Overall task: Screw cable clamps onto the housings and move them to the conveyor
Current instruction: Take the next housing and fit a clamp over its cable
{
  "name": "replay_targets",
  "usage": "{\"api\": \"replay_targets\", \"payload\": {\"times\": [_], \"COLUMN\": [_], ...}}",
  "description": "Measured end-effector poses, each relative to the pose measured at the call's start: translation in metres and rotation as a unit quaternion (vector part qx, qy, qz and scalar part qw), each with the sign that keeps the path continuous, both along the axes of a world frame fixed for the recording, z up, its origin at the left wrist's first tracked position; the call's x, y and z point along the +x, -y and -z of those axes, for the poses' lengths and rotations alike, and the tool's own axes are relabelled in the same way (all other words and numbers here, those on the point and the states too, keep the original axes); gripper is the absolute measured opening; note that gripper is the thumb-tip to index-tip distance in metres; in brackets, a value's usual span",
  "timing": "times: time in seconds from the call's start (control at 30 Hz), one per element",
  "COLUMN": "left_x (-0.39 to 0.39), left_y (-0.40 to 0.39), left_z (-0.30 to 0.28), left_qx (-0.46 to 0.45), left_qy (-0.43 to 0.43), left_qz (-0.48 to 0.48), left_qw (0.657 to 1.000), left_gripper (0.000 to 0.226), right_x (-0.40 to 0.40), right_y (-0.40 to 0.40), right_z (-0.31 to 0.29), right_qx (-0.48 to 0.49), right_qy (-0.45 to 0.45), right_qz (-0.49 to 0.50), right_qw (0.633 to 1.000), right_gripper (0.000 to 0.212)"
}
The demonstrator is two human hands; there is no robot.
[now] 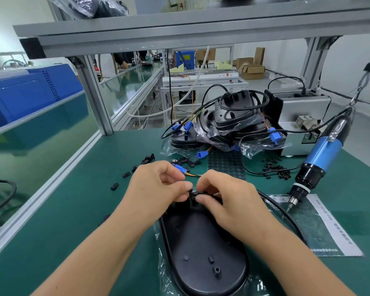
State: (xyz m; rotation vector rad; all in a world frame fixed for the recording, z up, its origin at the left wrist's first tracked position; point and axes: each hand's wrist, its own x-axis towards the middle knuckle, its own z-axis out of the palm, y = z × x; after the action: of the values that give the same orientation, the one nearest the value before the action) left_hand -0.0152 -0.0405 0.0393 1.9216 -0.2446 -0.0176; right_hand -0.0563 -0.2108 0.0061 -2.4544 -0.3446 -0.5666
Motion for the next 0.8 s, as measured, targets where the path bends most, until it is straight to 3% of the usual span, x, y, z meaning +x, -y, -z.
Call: {"api": "replay_targets", "payload": {"times": [0.37,0.8], "left_x": [-0.009,-0.025], "left_y": [-0.003,0.013], "left_z": [0.006,0.022], "left_qx": [-0.045,-0.013], "left_qy": [-0.028,0.087], "left_qz": [-0.004,-0.107], "left_qw": [0.999,0.990], "left_gripper": [0.019,0.033], "right_x": [0.001,0.000], "right_y": [-0.002,-0.003], "right_z": [0.000,-0.003], "right_qx": [-0.010,-0.025], "right_qy": [-0.003,-0.007], "right_qz": [0.012,0.016], "right_qw": [1.000,1.000], "right_gripper": [0.009,0.009]}}
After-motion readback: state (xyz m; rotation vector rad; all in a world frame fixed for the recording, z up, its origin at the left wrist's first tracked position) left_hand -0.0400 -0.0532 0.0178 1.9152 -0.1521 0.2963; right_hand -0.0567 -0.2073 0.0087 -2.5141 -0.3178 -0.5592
